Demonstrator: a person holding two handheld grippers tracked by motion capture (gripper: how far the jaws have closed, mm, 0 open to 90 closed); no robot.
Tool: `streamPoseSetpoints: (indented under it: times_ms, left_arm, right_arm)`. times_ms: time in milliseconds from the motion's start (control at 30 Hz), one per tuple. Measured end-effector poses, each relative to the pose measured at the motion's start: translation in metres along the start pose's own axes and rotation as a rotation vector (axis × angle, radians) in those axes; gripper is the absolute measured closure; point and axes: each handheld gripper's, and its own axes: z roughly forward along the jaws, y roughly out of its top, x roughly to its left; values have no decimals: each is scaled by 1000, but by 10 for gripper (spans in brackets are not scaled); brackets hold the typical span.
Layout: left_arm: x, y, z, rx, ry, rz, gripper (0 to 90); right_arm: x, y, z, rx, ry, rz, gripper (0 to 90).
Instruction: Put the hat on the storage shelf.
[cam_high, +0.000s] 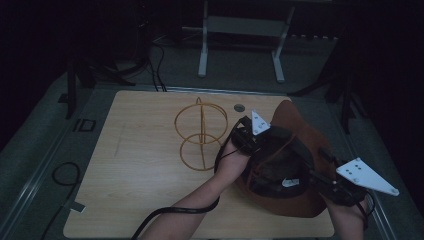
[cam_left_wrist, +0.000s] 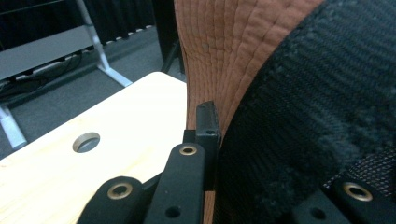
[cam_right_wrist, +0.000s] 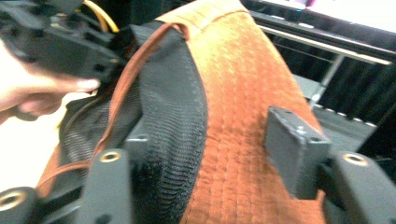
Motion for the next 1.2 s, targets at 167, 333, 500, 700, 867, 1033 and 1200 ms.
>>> streamPoseSetpoints:
  times_ms: [167,333,500,700,867,1033,1200]
  left_arm:
    - [1,3,-6,-18,-1,4,875]
    - [2,6,-12,-33,10,4,875]
    - [14,6,-21,-67,4,-33,875]
    - [23,6,-34,-125,-42,-51,874]
    - [29,5,-43,-188,-73,-85,874]
    - [33,5,-47,-281,-152,-90,874]
    - [31,5,-50,-371,-206,-87,874]
  right_arm:
    - [1,-1,-12,14,75,-14,343]
    - [3,-2,-17,31,134,-34,272]
    - [-1,-4,-27,20,183,-11,203]
    - [-34,-15,-42,6,81,27,300]
    - [-56,-33,-42,52,26,56,354]
    - [-54,-46,-29,76,125,68,348]
    - [-44,-48,-20,70,200,65,344]
